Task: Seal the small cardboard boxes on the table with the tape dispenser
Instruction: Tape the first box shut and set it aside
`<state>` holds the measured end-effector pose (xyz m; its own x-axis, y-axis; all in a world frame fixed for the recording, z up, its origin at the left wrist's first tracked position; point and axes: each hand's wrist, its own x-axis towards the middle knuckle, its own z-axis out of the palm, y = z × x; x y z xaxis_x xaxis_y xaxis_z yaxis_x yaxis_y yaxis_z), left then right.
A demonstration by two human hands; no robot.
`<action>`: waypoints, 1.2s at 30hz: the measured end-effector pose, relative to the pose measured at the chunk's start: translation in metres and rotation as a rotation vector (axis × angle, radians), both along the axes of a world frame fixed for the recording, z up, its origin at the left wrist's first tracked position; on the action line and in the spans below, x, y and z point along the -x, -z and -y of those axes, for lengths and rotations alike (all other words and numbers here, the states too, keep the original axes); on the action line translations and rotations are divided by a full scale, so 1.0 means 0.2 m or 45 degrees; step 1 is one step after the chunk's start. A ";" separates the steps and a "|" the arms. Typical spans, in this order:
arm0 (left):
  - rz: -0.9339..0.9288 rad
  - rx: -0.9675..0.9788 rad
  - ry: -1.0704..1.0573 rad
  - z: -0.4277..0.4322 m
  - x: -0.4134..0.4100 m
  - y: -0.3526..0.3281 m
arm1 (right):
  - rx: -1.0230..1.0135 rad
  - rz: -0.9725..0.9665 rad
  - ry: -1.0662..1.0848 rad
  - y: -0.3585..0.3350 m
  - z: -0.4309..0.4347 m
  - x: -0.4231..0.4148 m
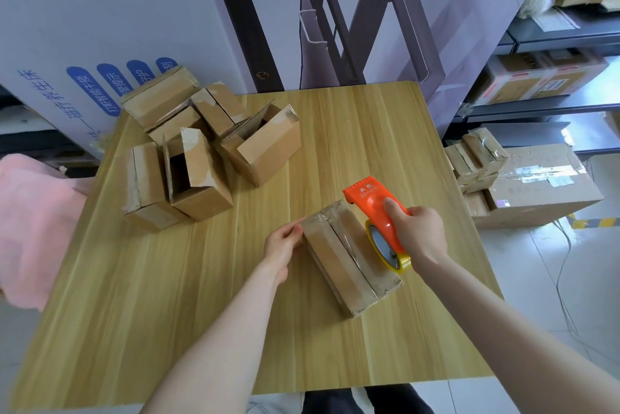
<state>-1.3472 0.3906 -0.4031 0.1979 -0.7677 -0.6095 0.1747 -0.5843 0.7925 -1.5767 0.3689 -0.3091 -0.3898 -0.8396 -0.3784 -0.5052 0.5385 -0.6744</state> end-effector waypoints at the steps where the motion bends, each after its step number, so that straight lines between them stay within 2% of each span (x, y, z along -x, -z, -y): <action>1: -0.028 -0.019 -0.028 0.01 0.00 0.00 | -0.001 -0.013 -0.002 0.00 0.00 -0.01; 6: -0.079 -0.026 -0.057 0.03 -0.01 0.01 | -0.013 -0.084 -0.010 -0.01 0.01 -0.03; 9: 0.017 -0.006 0.092 0.04 -0.04 -0.03 | 0.000 -0.066 -0.006 -0.01 0.01 -0.03; 11: 0.241 0.043 0.238 0.08 -0.06 -0.08 | 0.016 -0.012 -0.004 -0.01 0.00 -0.01; 14: 0.932 0.303 0.305 0.17 -0.01 -0.18 | 0.090 0.135 0.074 -0.01 -0.04 0.03; 15: 1.083 0.467 0.398 0.20 0.04 -0.22 | 0.128 0.164 0.127 -0.02 -0.05 0.05; 17: 1.149 0.744 0.774 0.25 0.16 -0.27 | 0.197 0.199 0.237 -0.03 -0.07 0.08; 20: 1.296 0.897 1.489 0.26 0.30 -0.29 | 0.265 0.241 0.298 -0.05 -0.10 0.12; 22: 1.507 0.900 1.749 0.24 0.34 -0.25 | 0.303 0.253 0.282 -0.08 -0.10 0.15; 23: 1.560 0.836 1.700 0.23 0.34 -0.25 | 0.319 0.260 0.268 -0.08 -0.10 0.16; 27: 1.547 0.346 1.149 0.12 0.19 -0.24 | 0.317 0.232 0.160 -0.10 -0.12 0.21; 31: 1.482 -0.098 0.819 -0.06 0.04 -0.21 | 0.289 0.239 0.029 -0.10 -0.15 0.20; 34: 1.383 -0.285 0.728 -0.22 0.03 -0.19 | 0.284 0.288 -0.070 -0.11 -0.16 0.17; 36: 1.333 -0.295 0.661 -0.26 0.03 -0.21 | 0.278 0.351 -0.147 -0.14 -0.16 0.15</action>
